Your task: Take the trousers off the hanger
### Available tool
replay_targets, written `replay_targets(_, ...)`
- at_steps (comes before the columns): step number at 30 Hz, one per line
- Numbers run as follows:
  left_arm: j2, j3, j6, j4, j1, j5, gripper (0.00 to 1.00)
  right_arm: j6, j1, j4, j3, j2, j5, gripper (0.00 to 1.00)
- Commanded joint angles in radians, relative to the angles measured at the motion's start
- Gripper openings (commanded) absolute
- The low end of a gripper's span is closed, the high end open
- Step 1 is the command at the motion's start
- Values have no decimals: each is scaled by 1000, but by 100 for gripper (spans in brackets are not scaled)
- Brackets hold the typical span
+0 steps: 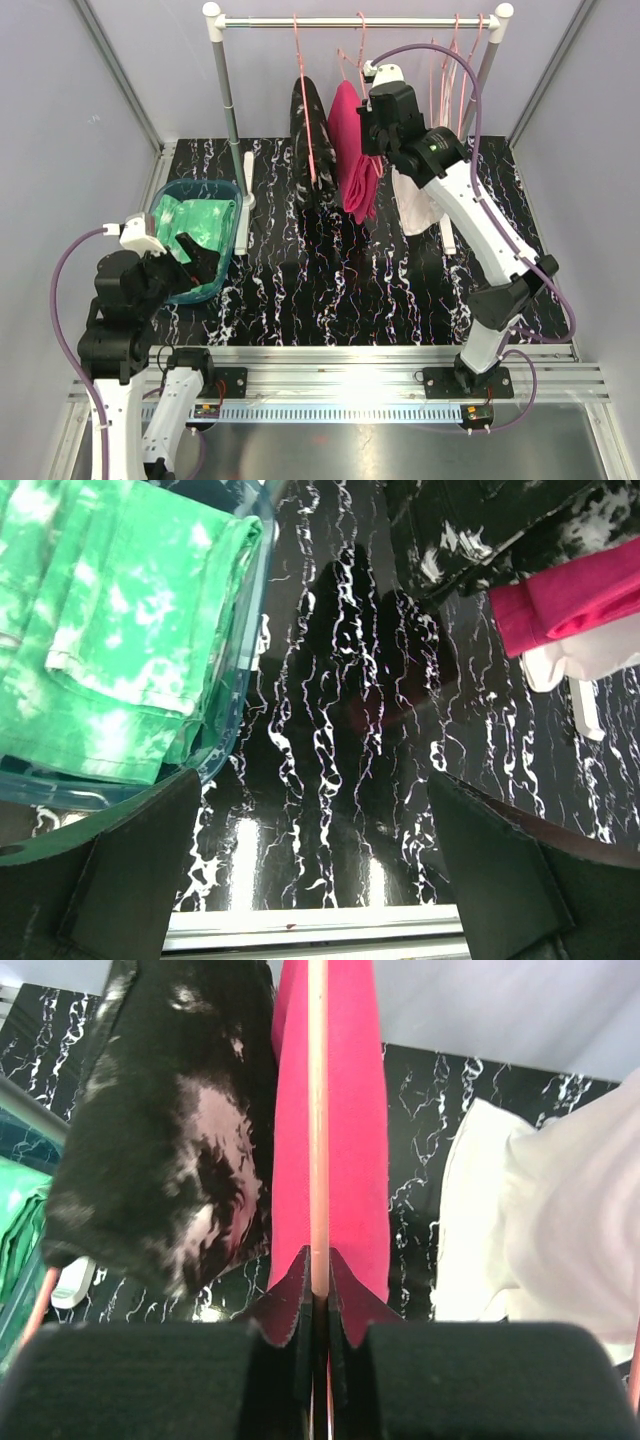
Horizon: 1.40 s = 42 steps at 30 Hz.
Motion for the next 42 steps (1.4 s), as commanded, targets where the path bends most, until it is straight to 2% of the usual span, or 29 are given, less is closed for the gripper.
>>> replay_targets(1, 21, 36, 19, 62, 2, 84, 99, -54, -3, 81, 71, -91, 0, 0)
replay_targets(5, 58, 68, -5, 109, 0, 196, 99, -55, -3, 81, 91, -121, -3, 0)
replay_targets(11, 104, 136, -15, 191, 0, 264, 99, -57, -3, 82, 115, -171, -18, 0)
replay_targets(20, 257, 318, 1, 289, -38, 261, 99, -73, -3, 124, 172, -191, -44, 0)
replay_targets(23, 332, 404, 2, 306, -84, 252, 99, -75, -3, 105, 212, -178, -32, 0)
replay_targets(25, 380, 456, 15, 307, -196, 177, 99, -66, -3, 93, 234, -181, -35, 0)
replay_targets(26, 395, 505, 50, 304, -325, 43, 99, -58, -3, 85, 237, -186, -36, 0)
replay_targets(28, 450, 553, 134, 298, -488, -137, 99, -31, -3, 68, 244, -204, -38, 0)
replay_targets(29, 471, 595, 159, 295, -627, -308, 99, -21, -3, 49, 246, -213, -47, 0)
replay_targets(31, 524, 640, 199, 278, -739, -421, 99, 15, -5, 27, 244, -243, -76, 0)
replay_targets(32, 575, 662, 234, 277, -842, -517, 99, 26, -3, 1, 241, -252, -79, 0)
replay_targets(34, 612, 685, 313, 316, -955, -613, 99, 54, -3, -28, 234, -279, -88, 0)
replay_targets(35, 645, 683, 344, 342, -1059, -701, 99, 63, -3, -54, 221, -290, -91, 0)
replay_targets(38, 682, 636, 489, 492, -1213, -776, 99, 84, -3, -82, 182, -341, -114, 0)
replay_targets(39, 701, 611, 522, 583, -1238, -778, 99, 88, -3, -79, 136, -358, -134, 0)
replay_targets(42, 728, 547, 585, 719, -1284, -735, 99, 112, -3, -65, 42, -433, -165, 0)
